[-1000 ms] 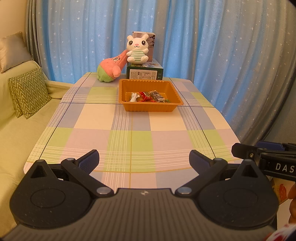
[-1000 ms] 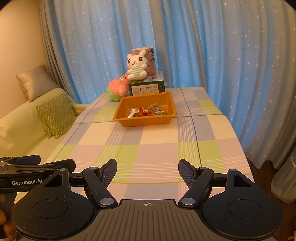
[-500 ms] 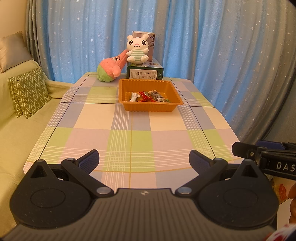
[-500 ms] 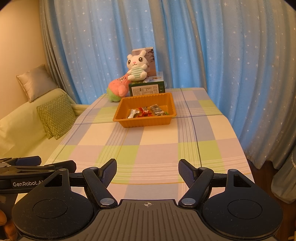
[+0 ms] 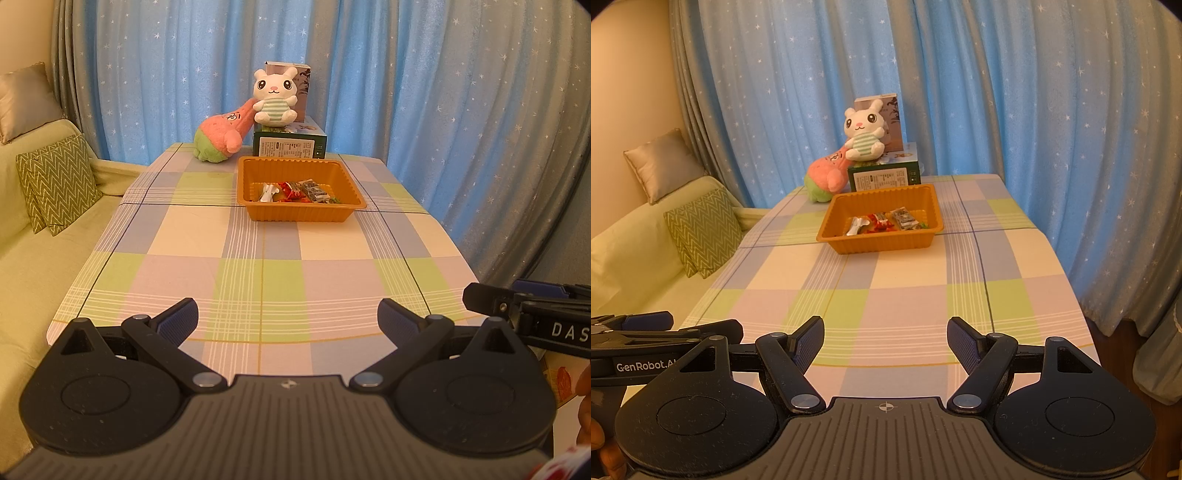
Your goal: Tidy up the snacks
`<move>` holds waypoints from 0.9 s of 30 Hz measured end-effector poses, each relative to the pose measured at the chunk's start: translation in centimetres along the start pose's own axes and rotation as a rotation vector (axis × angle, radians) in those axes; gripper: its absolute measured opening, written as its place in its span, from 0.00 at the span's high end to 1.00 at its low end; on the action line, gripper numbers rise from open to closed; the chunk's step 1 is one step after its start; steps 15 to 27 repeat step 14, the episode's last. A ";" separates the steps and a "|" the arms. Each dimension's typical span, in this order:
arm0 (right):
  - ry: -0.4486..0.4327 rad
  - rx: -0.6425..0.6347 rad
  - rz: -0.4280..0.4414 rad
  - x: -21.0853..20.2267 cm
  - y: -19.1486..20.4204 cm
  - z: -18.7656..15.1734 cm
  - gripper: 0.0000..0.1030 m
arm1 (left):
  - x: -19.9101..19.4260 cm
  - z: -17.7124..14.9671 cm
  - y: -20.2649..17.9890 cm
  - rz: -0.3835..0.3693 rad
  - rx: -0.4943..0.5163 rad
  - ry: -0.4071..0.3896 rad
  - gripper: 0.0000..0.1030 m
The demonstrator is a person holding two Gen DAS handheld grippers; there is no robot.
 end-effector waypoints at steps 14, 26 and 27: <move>-0.001 0.001 0.000 0.0 0.0 0.0 0.29 | -0.1 -0.2 -0.2 -0.007 -0.006 -0.014 0.00; -0.001 0.001 0.000 0.0 0.0 0.0 0.29 | -0.1 -0.2 -0.2 -0.007 -0.006 -0.014 0.00; -0.001 0.001 0.000 0.0 0.0 0.0 0.29 | -0.1 -0.2 -0.2 -0.007 -0.006 -0.014 0.00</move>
Point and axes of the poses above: each gripper's, at about its wrist camera, not at the fingertips, and x roughly the way its jaws point, y to its left, z to its top, the point moved 8 cm from there along x, roughly the way its jaws point, and after that the axes turned 8 degrees about -y, right-handed, at the moved point
